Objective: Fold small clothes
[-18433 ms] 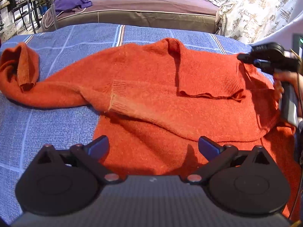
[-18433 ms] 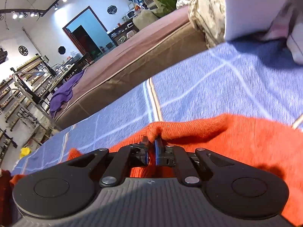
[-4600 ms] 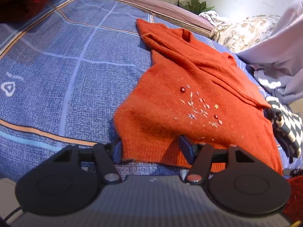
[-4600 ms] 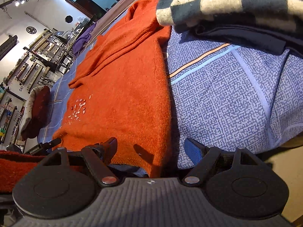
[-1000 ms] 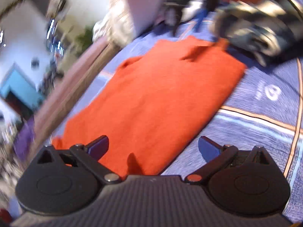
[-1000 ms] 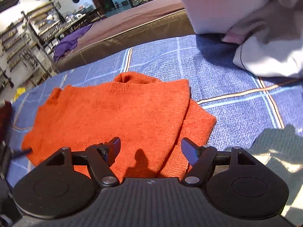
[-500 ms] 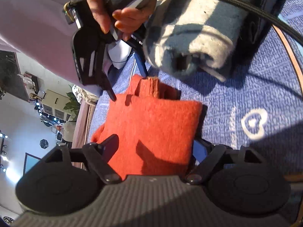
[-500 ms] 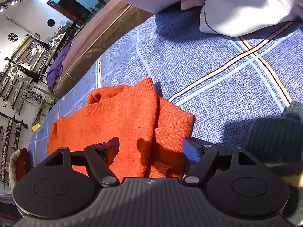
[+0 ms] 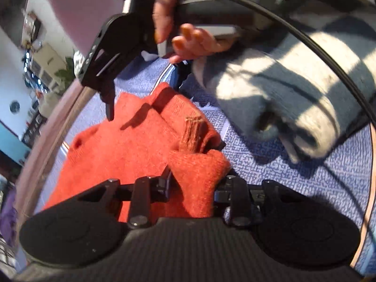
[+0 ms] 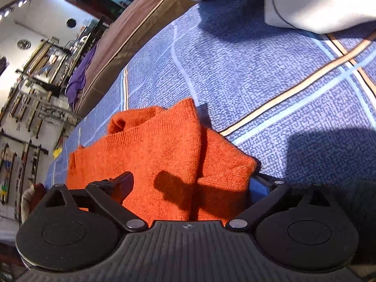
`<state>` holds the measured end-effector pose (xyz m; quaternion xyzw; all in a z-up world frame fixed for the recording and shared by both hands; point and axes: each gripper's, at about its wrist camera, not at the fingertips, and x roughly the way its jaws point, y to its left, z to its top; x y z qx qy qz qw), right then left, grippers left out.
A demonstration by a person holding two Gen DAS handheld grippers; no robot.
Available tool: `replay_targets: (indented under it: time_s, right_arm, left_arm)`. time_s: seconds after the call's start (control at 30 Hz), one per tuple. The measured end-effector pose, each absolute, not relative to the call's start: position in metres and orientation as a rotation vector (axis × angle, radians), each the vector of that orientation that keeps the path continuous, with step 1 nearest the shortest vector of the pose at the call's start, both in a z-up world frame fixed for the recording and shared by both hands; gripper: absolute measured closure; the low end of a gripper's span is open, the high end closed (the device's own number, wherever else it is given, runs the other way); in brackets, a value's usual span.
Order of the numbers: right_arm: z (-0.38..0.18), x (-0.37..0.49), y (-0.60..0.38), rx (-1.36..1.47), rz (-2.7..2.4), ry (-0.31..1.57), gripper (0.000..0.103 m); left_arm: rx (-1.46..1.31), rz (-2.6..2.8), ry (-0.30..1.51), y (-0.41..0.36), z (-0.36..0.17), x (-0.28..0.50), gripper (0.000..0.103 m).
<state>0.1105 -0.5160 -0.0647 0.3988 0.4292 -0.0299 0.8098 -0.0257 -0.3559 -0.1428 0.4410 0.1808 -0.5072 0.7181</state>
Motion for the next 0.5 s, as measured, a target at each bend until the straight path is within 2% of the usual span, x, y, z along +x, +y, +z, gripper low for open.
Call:
replay_targets:
  time_s: [0.1, 0.13, 0.17, 0.2, 0.3, 0.5]
  right_arm:
    - [-0.059, 0.114, -0.505, 0.726, -0.098, 0.943, 0.0]
    - [-0.057, 0.117, -0.503, 0.659, -0.124, 0.96, 0.03]
    - [-0.057, 0.117, -0.502, 0.644, -0.113, 0.965, 0.065]
    - [-0.059, 0.115, -0.504, 0.697, -0.083, 0.962, 0.074]
    - [-0.053, 0.107, -0.503, 0.777, -0.105, 0.923, 0.077]
    - [-0.006, 0.117, -0.48, 0.916, -0.02, 0.804, 0.078]
  left_arm:
    - [0.885, -1.123, 0.49, -0.355, -0.134, -0.006, 0.075]
    - [0.865, -1.121, 0.51, -0.356, -0.133, -0.001, 0.075]
    - [0.837, -1.119, 0.536, -0.355, -0.13, 0.005, 0.075]
    - [0.807, -1.117, 0.564, -0.355, -0.128, 0.012, 0.076]
    - [0.682, -1.108, 0.651, -0.343, -0.112, 0.036, 0.079]
    - [0.43, -1.053, 0.642, -0.288, -0.057, 0.076, 0.083]
